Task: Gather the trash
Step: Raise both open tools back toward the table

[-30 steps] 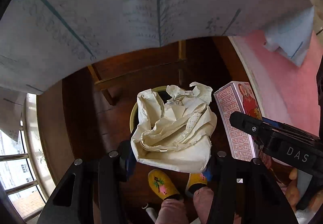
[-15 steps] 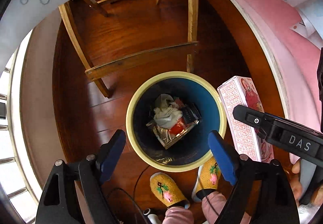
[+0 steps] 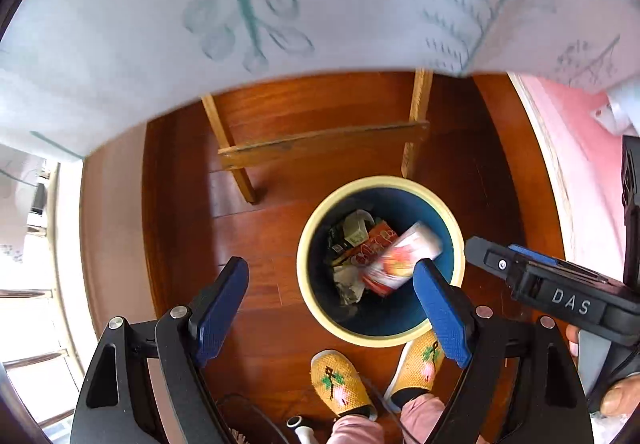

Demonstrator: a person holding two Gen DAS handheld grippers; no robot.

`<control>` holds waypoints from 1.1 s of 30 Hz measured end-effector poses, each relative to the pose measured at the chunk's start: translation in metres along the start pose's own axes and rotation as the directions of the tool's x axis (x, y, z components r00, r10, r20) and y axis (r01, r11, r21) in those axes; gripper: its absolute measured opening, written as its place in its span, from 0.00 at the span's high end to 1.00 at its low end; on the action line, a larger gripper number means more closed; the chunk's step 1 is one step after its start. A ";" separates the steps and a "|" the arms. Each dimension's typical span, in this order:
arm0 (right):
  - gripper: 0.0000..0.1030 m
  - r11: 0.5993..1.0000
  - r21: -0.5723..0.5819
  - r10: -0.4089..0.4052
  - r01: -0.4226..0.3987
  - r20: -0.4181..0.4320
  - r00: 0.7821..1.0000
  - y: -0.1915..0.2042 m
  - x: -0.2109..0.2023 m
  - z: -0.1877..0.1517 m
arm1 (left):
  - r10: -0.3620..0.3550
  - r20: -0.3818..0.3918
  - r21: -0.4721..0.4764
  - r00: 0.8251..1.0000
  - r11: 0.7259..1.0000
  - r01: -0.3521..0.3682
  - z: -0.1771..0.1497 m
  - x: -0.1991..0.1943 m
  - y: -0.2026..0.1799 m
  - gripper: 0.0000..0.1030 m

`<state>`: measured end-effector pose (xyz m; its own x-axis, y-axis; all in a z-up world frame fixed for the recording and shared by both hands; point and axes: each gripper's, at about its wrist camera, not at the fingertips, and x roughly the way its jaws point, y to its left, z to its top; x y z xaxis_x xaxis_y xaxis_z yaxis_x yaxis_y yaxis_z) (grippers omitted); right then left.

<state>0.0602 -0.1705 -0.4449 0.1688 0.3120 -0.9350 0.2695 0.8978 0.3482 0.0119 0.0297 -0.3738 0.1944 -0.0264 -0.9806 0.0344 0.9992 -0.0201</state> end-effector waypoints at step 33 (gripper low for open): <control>0.33 0.931 -0.355 0.157 -0.083 0.183 0.970 0.141 -0.345 -0.008 | 0.073 0.312 -0.041 0.947 0.997 -0.064 0.053 -0.403 -0.002 0.17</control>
<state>0.0328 -0.1488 -0.0739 0.3798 0.3866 -0.8404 -0.0996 0.9203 0.3784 -0.0143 0.0365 0.0322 0.4924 0.0388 -0.8695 -0.0183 0.9992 0.0342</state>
